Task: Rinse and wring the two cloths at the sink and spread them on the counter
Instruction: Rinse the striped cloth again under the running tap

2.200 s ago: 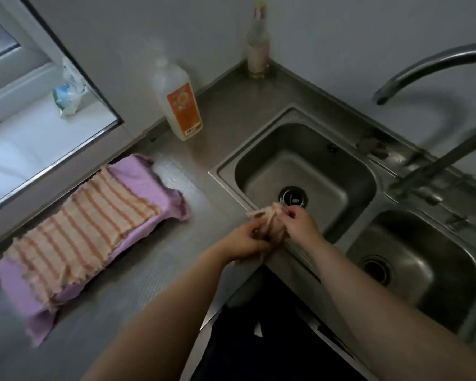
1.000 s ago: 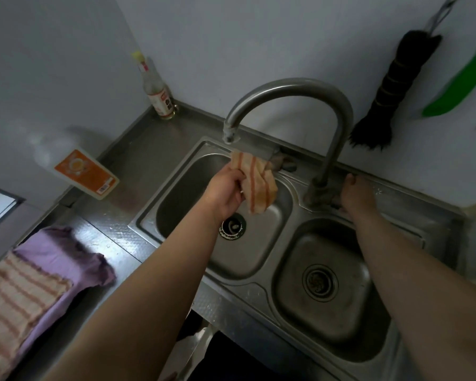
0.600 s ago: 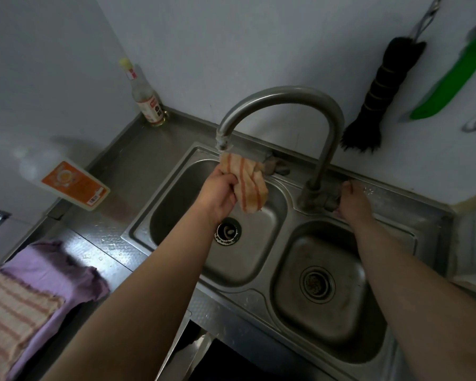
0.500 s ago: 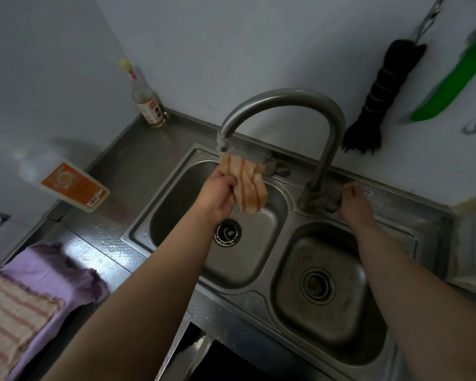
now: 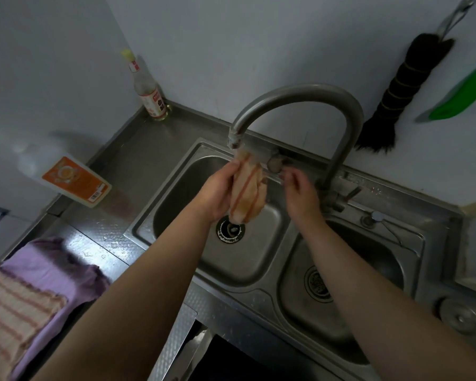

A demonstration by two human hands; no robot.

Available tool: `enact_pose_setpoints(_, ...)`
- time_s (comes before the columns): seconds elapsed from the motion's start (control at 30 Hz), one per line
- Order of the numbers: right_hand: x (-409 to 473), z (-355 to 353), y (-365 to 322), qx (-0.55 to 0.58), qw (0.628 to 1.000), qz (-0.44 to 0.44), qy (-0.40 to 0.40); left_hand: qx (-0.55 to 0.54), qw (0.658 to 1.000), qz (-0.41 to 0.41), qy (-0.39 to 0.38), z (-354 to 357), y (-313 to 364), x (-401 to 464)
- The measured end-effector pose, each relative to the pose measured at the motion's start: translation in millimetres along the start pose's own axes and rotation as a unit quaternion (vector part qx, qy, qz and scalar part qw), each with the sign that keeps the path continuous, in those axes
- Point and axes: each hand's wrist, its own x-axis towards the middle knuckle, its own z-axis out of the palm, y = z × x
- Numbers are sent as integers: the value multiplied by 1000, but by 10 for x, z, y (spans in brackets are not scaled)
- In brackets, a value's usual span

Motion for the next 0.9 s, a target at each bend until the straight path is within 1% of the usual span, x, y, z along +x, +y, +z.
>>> enact_pose_setpoints(0.07, 161, 133, -295, 42, 991, 29, -126, 75, 997, 18, -1, -45, 25, -1)
enact_pose_setpoints(0.1, 248, 174, -375, 41, 986, 32, -160, 128, 991, 31, 6, -80, 42, 1)
enact_pose_setpoints(0.13, 318, 206, -422, 22, 984, 21, -175, 199, 978, 51, 27, -114, 64, 2)
enact_pose_setpoints(0.17, 371, 235, -439, -22, 986, 3, -168, 290, 952, 74, 60, -163, 91, 13)
enact_pose_setpoints(0.2, 404, 249, -440, -68, 986, -12, -153, 392, 910, 100, 95, -219, 118, 34)
enact_pose_setpoints(0.23, 417, 250, -443, -116, 983, -28, -136, 492, 852, 124, 129, -270, 142, 53)
enact_pose_setpoints(0.27, 423, 248, -448, -154, 980, -40, -122, 568, 795, 145, 158, -310, 161, 63)
enact_pose_setpoints(0.3, 433, 249, -448, -170, 977, -45, -117, 611, 754, 166, 178, -341, 179, 60)
enact_pose_setpoints(0.33, 438, 251, -464, -162, 978, -48, -121, 623, 736, 186, 186, -372, 196, 56)
enact_pose_setpoints(0.37, 437, 256, -486, -148, 979, -52, -131, 619, 735, 206, 186, -393, 219, 45)
enact_pose_setpoints(0.43, 440, 279, -547, -147, 973, -91, -151, 592, 743, 259, 176, -449, 263, 31)
enact_pose_setpoints(0.47, 453, 284, -571, -151, 970, -110, -157, 587, 732, 299, 175, -471, 287, 17)
enact_pose_setpoints(0.53, 462, 269, -625, -127, 972, -110, -164, 601, 683, 377, 173, -504, 337, -3)
enact_pose_setpoints(0.57, 460, 258, -650, -103, 977, -97, -162, 614, 661, 398, 168, -523, 360, 1)
enact_pose_setpoints(0.63, 470, 244, -670, -77, 985, -84, -129, 638, 634, 406, 165, -563, 392, 38)
enact_pose_setpoints(0.7, 503, 265, -657, -94, 989, -72, -86, 650, 614, 410, 179, -573, 404, 80)
enact_pose_setpoints(0.73, 521, 288, -654, -96, 991, -52, -75, 647, 609, 418, 187, -570, 393, 105)
enact_pose_setpoints(0.77, 531, 313, -653, -74, 994, -29, -74, 634, 622, 418, 193, -555, 372, 121)
enact_pose_setpoints(0.8, 541, 349, -643, -20, 997, 3, -79, 608, 653, 406, 194, -526, 343, 130)
enact_pose_setpoints(0.87, 505, 450, -650, 97, 988, 69, -99, 535, 750, 334, 198, -431, 293, 160)
enact_pose_setpoints(0.9, 461, 520, -663, 126, 982, 85, -114, 494, 792, 294, 204, -372, 278, 182)
